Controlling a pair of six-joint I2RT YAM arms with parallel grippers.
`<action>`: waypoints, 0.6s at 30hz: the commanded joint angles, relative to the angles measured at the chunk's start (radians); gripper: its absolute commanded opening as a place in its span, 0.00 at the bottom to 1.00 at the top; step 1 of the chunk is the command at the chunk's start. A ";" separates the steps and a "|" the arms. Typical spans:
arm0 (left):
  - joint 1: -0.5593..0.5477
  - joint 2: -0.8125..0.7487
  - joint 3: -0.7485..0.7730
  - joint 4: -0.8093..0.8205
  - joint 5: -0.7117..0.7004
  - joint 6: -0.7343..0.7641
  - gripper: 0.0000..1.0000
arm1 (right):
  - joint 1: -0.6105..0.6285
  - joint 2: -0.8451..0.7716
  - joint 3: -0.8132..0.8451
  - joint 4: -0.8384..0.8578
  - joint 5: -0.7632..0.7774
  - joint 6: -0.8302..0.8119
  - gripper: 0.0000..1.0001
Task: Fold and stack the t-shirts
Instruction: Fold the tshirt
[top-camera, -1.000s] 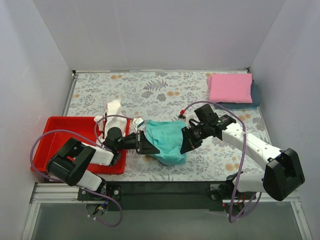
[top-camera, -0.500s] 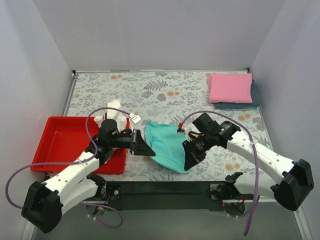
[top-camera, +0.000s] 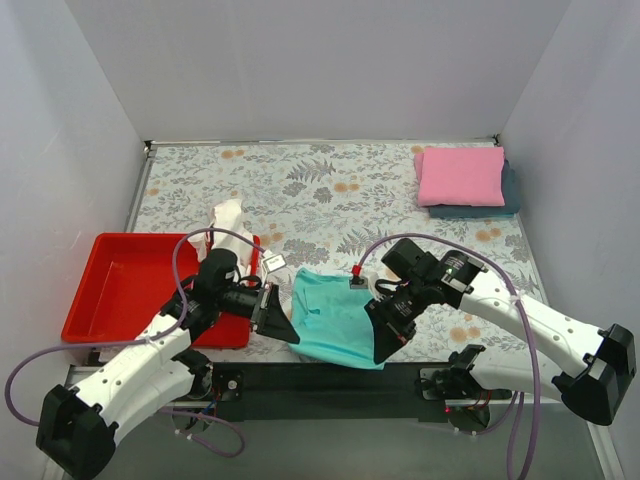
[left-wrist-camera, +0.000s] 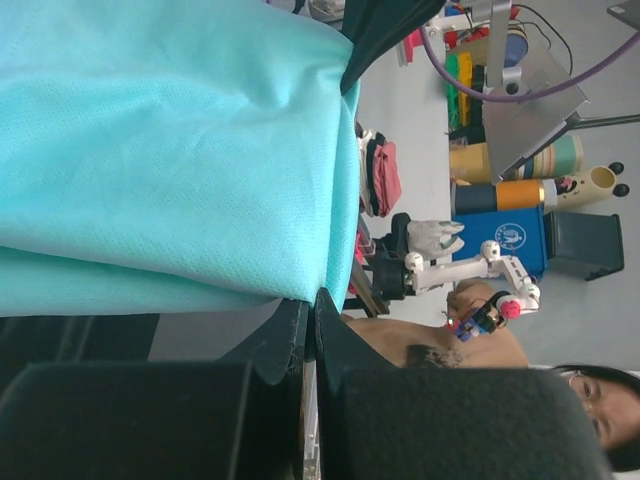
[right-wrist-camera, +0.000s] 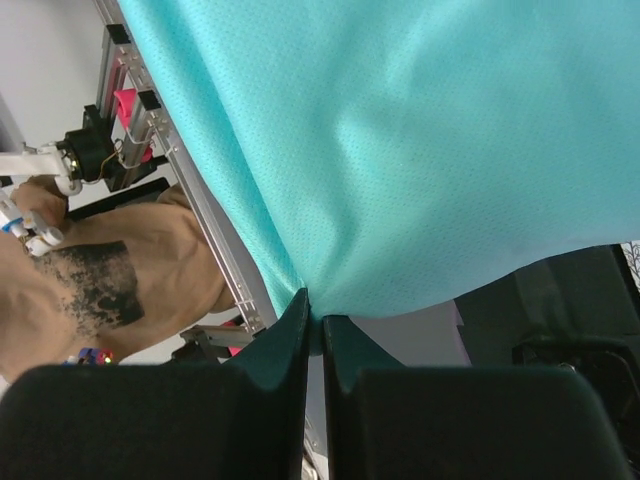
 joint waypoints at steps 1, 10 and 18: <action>0.005 -0.036 0.015 -0.005 -0.037 -0.022 0.00 | 0.011 0.002 0.050 -0.053 0.007 -0.010 0.01; 0.005 0.032 -0.190 0.678 -0.233 -0.354 0.00 | -0.021 0.063 0.089 0.083 0.120 0.026 0.01; 0.017 0.154 -0.181 0.781 -0.348 -0.319 0.00 | -0.144 0.114 0.013 0.198 0.112 -0.016 0.01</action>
